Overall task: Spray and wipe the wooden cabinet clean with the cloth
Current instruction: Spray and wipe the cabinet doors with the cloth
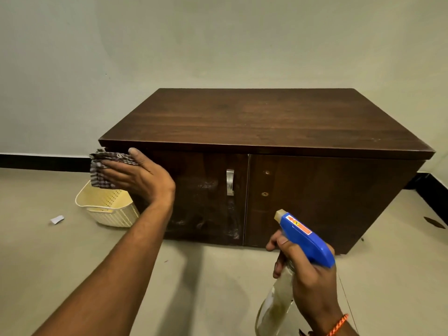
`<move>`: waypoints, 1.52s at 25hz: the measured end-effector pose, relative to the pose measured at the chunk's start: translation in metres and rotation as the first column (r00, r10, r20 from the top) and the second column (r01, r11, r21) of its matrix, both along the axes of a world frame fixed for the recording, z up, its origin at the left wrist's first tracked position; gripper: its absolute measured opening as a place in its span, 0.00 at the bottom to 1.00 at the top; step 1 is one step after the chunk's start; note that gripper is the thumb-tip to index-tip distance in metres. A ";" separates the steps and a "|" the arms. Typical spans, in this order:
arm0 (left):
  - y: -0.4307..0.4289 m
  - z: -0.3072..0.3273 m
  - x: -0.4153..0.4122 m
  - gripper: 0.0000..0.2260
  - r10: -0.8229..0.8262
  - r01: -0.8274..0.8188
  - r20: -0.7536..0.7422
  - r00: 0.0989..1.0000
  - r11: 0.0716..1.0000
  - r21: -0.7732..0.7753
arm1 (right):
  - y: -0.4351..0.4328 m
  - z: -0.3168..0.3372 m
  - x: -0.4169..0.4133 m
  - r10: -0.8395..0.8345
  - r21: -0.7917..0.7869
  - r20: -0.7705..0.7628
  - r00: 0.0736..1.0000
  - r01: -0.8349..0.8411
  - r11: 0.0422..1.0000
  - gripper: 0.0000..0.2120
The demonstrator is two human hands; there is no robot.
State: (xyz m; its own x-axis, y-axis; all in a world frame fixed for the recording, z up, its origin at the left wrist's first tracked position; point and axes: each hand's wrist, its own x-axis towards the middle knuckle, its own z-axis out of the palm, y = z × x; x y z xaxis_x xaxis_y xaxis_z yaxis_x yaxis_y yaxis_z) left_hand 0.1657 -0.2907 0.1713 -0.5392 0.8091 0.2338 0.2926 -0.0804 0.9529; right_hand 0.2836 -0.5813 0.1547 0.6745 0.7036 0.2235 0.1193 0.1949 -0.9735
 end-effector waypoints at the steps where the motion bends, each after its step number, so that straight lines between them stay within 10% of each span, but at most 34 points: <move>1: -0.007 -0.009 0.004 0.34 -0.029 0.029 -0.023 0.999 1.000 0.001 | 0.000 0.000 -0.001 0.003 -0.004 -0.005 1.000 -0.003 1.000 0.12; 14: -0.022 -0.176 -0.018 0.37 -0.225 0.336 0.269 0.937 0.798 -0.501 | 0.005 -0.030 -0.008 0.059 -0.070 -0.083 0.995 -0.065 0.995 0.06; 24: -0.051 -0.057 0.016 0.42 -0.327 0.361 0.324 0.888 0.931 -0.049 | 0.003 -0.015 -0.013 0.025 -0.020 -0.012 1.000 -0.026 0.999 0.10; 27: -0.076 -0.035 0.037 0.48 -0.515 0.512 -0.023 0.857 0.845 0.152 | 0.001 -0.009 -0.018 0.042 -0.006 -0.005 0.999 -0.042 0.999 0.09; 30: -0.082 -0.048 0.045 0.51 -0.466 0.631 -0.554 0.689 0.762 0.144 | -0.002 -0.014 -0.018 0.049 -0.015 -0.006 0.999 -0.049 0.999 0.06; 33: -0.062 -0.074 0.028 0.51 -0.235 0.703 -0.912 0.336 0.707 0.077 | -0.001 -0.017 -0.016 0.049 -0.037 -0.009 0.999 -0.049 0.998 0.06; 38: -0.042 -0.116 0.002 0.48 0.121 0.771 -0.991 -0.054 0.636 0.036 | 0.005 -0.017 -0.017 0.022 -0.038 0.008 1.000 -0.022 0.999 0.06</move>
